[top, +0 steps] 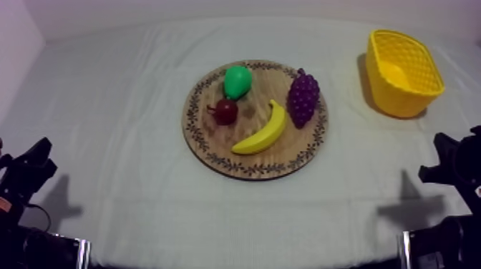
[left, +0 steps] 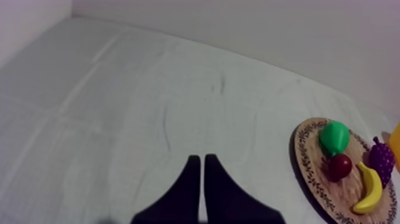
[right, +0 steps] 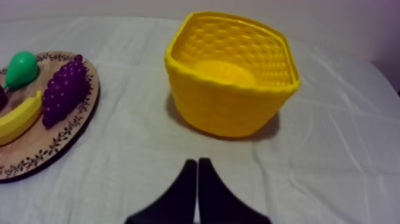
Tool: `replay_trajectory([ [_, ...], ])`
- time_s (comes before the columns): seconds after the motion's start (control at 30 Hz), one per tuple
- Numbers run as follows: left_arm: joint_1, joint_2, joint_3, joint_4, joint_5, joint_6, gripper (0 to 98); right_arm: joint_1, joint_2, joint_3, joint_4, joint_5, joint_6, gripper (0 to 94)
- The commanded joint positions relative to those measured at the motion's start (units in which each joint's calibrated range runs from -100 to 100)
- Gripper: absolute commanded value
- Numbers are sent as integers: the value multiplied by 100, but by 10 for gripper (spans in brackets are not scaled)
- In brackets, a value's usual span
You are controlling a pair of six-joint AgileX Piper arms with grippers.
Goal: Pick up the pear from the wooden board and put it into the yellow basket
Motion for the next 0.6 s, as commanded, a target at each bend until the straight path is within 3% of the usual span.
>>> replay_trajectory([
  [0.0, 1, 2, -2, 1, 2, 0, 1, 2, -1, 2, 1, 3, -1, 3],
  [0.3, 1, 2, -2, 1, 2, 0, 1, -14, -1, 2, 2, 3, 3, 3],
  [0.4, 1, 2, -2, 1, 2, 0, 1, -220, 3, -12, 88, 119, 226, 4],
  [0.5, 1, 2, -2, 1, 2, 2, 1, -698, 84, -209, 571, 701, 210, 4],
  [0.57, 1, 2, -2, 1, 2, 2, 1, -1145, 336, -366, 1027, 1079, -146, 4],
])
